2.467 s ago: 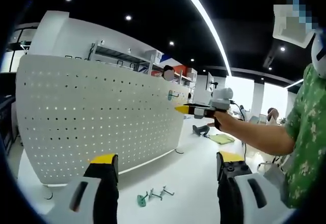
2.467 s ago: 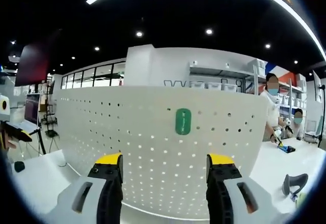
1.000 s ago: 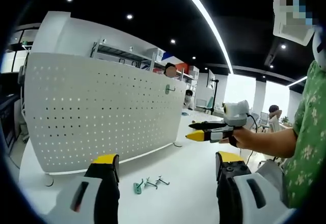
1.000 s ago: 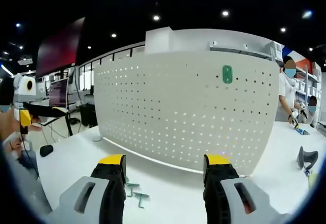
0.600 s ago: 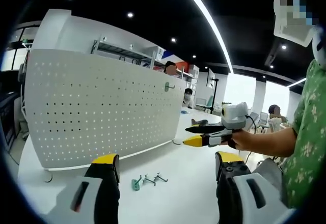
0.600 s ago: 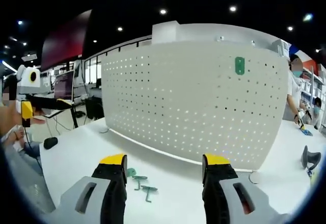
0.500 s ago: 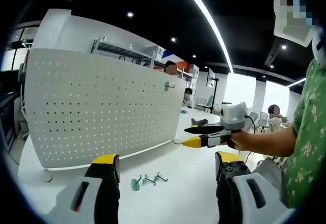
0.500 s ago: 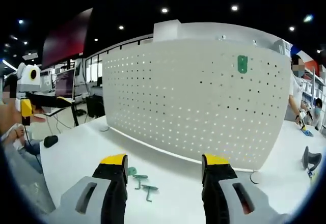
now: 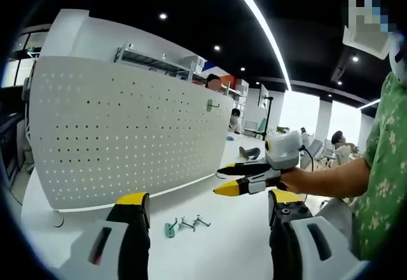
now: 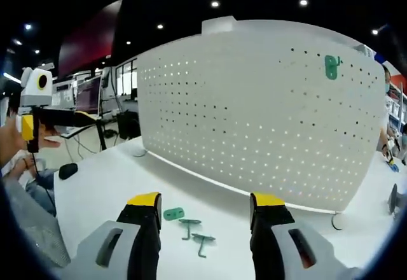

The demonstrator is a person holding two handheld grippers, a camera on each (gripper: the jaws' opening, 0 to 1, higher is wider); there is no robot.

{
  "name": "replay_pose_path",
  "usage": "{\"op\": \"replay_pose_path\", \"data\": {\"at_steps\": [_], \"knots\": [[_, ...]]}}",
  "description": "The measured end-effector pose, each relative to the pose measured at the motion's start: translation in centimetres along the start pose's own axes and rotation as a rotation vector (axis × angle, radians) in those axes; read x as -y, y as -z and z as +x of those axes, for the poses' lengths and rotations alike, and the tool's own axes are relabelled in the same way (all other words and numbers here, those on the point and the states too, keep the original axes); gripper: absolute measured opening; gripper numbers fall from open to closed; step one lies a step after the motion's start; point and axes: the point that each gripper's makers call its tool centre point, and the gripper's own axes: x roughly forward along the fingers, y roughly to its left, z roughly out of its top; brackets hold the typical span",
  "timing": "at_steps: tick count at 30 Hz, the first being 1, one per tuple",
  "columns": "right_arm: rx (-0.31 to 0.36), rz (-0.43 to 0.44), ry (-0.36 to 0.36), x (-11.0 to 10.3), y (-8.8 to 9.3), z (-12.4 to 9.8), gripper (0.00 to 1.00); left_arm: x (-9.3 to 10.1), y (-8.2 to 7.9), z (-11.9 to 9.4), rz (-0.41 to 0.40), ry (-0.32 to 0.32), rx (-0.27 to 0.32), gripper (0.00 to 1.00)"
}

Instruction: Insert the hook assembly into the mounting plate slot until the hook locks in place.

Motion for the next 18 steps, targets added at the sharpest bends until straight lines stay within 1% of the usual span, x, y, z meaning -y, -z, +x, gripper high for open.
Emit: {"op": "replay_pose_path", "data": {"at_steps": [9,18], "knots": [[-0.043,0.017,-0.034,-1.4,1.3,2.3,0.54,-0.4,0.3,0.2,-0.005,-0.001,-0.005,0.78],[-0.081,0.024,-0.065,-2.8,2.4,4.0,0.51,-0.7,0.5,0.3,-0.01,-0.001,-0.012,0.78]]}}
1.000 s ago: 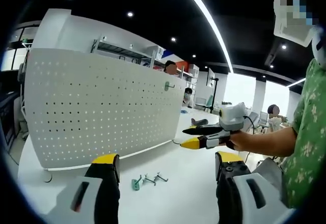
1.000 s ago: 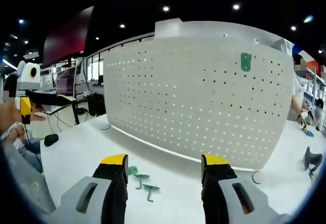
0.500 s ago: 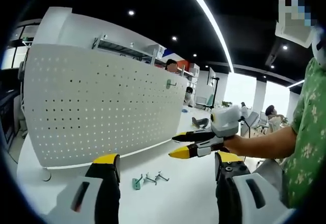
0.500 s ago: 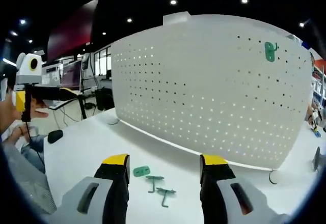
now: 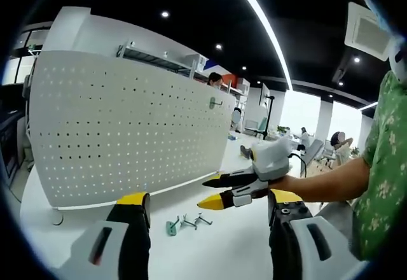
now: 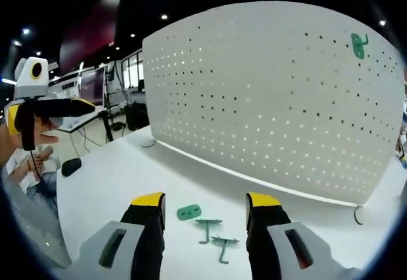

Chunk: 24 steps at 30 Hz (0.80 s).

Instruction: Insert the hook assembly into the mounting plate slot until the hook locks in place.

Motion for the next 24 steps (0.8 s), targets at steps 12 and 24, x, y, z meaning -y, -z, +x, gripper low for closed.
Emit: {"op": "replay_pose_path", "data": {"at_steps": [12,24], "knots": [[-0.053,0.021,-0.028,-1.0,1.7,1.9,0.47,-0.5,0.5,0.0,-0.012,-0.003,-0.008,0.78],[-0.094,0.036,-0.052,-1.8,2.7,3.4,0.45,-1.1,1.5,0.1,-0.005,-0.013,-0.038,0.78]]}}
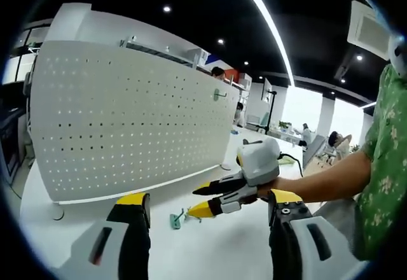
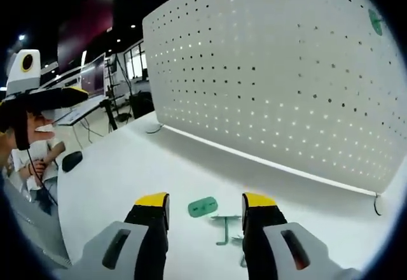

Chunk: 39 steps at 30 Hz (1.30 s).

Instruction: Insert the hook assembly into the mounting plate slot until the hook locks in place.

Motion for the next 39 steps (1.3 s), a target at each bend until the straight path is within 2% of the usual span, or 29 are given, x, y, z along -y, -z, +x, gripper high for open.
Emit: {"op": "replay_pose_path", "data": {"at_steps": [11,24,39], "knots": [[-0.049,0.041,-0.02,-0.3,1.2,1.3,0.42,-0.7,0.5,-0.3,-0.004,-0.015,-0.009,0.78],[-0.109,0.097,-0.035,-0.7,2.2,2.5,0.29,-1.3,0.9,-0.6,-0.019,-0.025,-0.008,0.77],[-0.127,0.124,-0.029,-0.5,1.8,4.1,0.22,-1.9,1.4,-0.9,-0.035,-0.035,-0.008,0.76]]}}
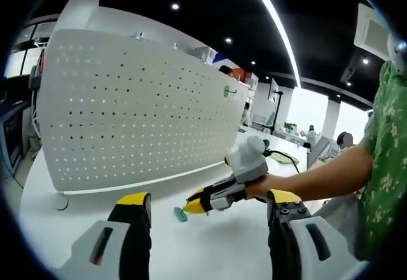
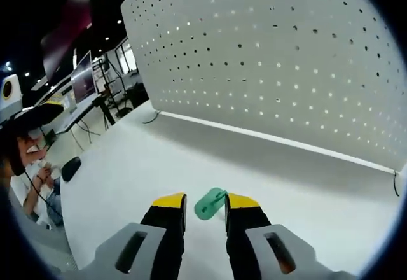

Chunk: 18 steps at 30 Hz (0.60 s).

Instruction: Insert the hook assembly into the mounting plate slot until the hook locks in place.

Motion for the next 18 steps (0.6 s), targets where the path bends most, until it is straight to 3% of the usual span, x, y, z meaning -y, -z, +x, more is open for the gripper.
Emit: {"op": "replay_pose_path", "data": {"at_steps": [18], "knots": [[-0.022,0.066,0.004,0.7,0.2,1.2,0.09,-0.7,0.3,-0.1,-0.012,-0.011,-0.002,0.76]]}}
